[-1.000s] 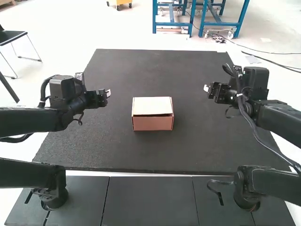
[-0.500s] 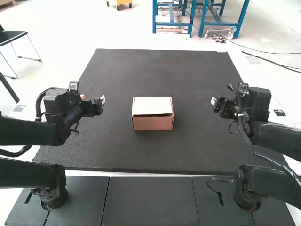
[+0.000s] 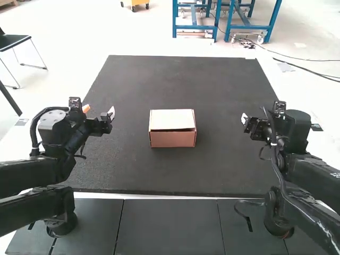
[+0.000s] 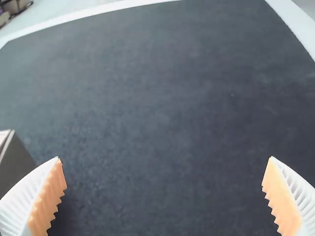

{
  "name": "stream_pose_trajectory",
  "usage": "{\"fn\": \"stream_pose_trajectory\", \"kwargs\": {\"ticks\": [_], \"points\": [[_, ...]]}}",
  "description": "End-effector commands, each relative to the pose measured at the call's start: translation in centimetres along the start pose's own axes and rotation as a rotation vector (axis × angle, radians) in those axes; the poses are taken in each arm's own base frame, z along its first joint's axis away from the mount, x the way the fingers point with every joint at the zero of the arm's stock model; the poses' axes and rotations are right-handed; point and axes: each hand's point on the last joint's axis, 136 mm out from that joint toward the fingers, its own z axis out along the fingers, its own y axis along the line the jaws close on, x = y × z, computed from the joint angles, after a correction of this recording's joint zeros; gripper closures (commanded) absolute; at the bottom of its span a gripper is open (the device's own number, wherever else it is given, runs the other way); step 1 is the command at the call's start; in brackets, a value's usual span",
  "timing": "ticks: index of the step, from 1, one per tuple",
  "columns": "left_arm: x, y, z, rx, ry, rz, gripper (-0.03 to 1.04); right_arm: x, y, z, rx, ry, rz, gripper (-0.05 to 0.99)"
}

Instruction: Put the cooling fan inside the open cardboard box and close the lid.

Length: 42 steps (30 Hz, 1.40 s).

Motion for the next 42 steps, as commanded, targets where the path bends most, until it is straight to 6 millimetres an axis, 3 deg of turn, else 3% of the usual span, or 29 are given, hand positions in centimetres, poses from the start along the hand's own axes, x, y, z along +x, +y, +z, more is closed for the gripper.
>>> {"fn": "stream_pose_trajectory", "kwargs": {"ticks": [1, 14, 18, 23, 27, 30, 37, 42], "points": [[-1.7, -0.5, -1.3, 0.02, -0.077, 0.005, 0.05, -0.6, 0.0, -0.5, 0.011, -0.041, 0.024, 0.02], [-5.2, -1.3, -6.8, 0.022, -0.255, 0.061, 0.05, -1.6, 0.7, -2.7, -0.022, -0.176, 0.062, 0.02], [-2.8, -1.4, -6.2, 0.029, -0.153, 0.084, 0.05, -1.3, 1.2, -3.1, -0.043, -0.167, 0.07, 0.02], [-1.8, -1.5, -6.1, 0.035, -0.112, 0.088, 0.05, -0.6, 1.4, -3.8, -0.047, -0.148, 0.07, 0.02], [-0.6, -1.4, -6.0, 0.033, -0.061, 0.08, 0.05, -1.4, 1.2, -5.1, -0.036, -0.199, 0.069, 0.02], [-0.4, -1.3, -6.0, 0.03, -0.054, 0.081, 0.04, -1.8, 0.8, -6.1, -0.017, -0.235, 0.064, 0.02], [-0.3, -1.0, -6.0, 0.019, -0.049, 0.08, 0.04, -1.6, -1.1, -6.1, 0.065, -0.223, 0.037, 0.02], [-0.3, -1.0, -6.0, 0.017, -0.049, 0.08, 0.04, -0.5, -1.9, -6.0, 0.1, -0.181, 0.026, 0.02]]}}
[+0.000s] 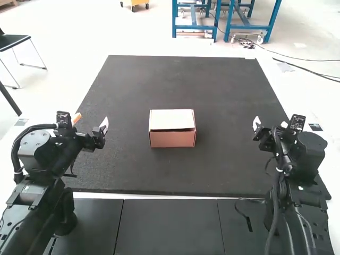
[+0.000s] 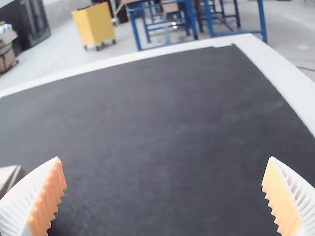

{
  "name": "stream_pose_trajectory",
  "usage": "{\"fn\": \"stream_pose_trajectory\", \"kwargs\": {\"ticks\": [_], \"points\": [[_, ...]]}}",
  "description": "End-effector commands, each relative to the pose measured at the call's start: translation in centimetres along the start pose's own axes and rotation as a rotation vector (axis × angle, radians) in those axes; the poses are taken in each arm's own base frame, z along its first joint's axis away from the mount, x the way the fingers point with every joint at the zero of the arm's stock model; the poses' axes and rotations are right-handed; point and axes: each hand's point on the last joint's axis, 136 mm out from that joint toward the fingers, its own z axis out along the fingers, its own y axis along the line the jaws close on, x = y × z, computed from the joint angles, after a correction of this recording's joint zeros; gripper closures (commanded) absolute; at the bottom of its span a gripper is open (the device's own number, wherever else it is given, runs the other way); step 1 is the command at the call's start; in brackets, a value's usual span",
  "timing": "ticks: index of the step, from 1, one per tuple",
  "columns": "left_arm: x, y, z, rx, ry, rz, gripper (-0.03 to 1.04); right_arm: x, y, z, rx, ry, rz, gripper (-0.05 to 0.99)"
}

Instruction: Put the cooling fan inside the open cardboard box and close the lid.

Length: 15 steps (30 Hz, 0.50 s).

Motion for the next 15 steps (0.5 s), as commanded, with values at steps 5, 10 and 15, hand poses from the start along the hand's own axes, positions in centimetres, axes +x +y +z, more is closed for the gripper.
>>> {"fn": "stream_pose_trajectory", "kwargs": {"ticks": [5, 10, 15], "points": [[-0.1, 0.2, -0.1, -0.006, -0.011, 0.014, 0.04, 0.4, -0.9, -0.1, 0.036, 0.012, -0.01, 0.02], [-0.1, 0.2, -0.1, -0.005, -0.012, 0.014, 0.04, 0.2, -1.4, -0.1, 0.057, 0.004, -0.003, 0.02], [-0.1, 0.2, -0.1, -0.005, -0.012, 0.014, 0.04, 0.0, -1.7, -0.1, 0.087, -0.008, -0.015, 0.02]]}}
